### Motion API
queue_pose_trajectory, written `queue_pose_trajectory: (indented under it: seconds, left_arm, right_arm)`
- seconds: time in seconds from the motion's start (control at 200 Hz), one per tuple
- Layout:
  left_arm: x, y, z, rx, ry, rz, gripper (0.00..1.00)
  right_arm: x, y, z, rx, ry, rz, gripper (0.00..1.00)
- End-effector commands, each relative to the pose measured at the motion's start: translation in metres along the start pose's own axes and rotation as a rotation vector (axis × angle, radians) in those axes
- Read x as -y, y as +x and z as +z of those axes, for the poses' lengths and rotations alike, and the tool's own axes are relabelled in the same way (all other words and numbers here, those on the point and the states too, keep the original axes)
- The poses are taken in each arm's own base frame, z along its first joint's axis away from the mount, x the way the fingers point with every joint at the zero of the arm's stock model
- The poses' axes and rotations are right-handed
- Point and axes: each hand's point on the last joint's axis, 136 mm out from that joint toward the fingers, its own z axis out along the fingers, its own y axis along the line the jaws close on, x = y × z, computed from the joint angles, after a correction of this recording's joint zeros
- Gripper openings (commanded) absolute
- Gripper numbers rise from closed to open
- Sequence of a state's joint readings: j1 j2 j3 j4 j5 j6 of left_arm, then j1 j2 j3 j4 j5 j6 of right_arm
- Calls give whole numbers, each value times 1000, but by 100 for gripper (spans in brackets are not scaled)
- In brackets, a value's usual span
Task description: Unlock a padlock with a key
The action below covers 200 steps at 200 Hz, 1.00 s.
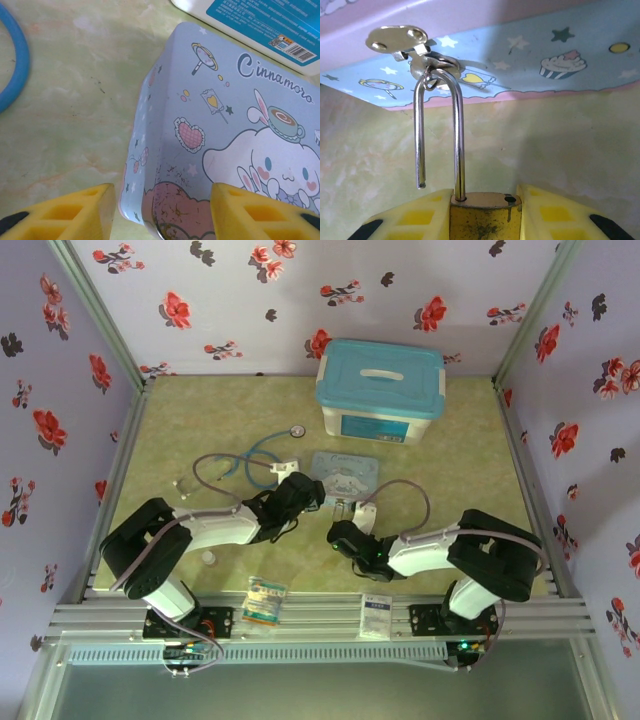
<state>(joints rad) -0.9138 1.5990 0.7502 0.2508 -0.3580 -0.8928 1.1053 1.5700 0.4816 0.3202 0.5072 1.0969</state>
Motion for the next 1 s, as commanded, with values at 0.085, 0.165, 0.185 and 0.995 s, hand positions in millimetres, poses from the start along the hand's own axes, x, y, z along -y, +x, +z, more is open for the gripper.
queue_pose_trajectory:
  seconds: [0.085,0.165,0.185,0.995]
  left_arm:
    - [-23,23,-2,-57,-67,30,52]
    - [-24,24,-1,-58,-68,30,52]
    - [-24,25,-1,-60,-69,32,52]
    - [-56,36,9,-73,-129,24,52]
  right_arm:
    - [12,12,13,-25,-6,166,28]
    - [11,8,14,-5,-15,207,28]
    - [11,7,14,2,-17,216,28]
    - [6,-36,4,180,-60,370,24]
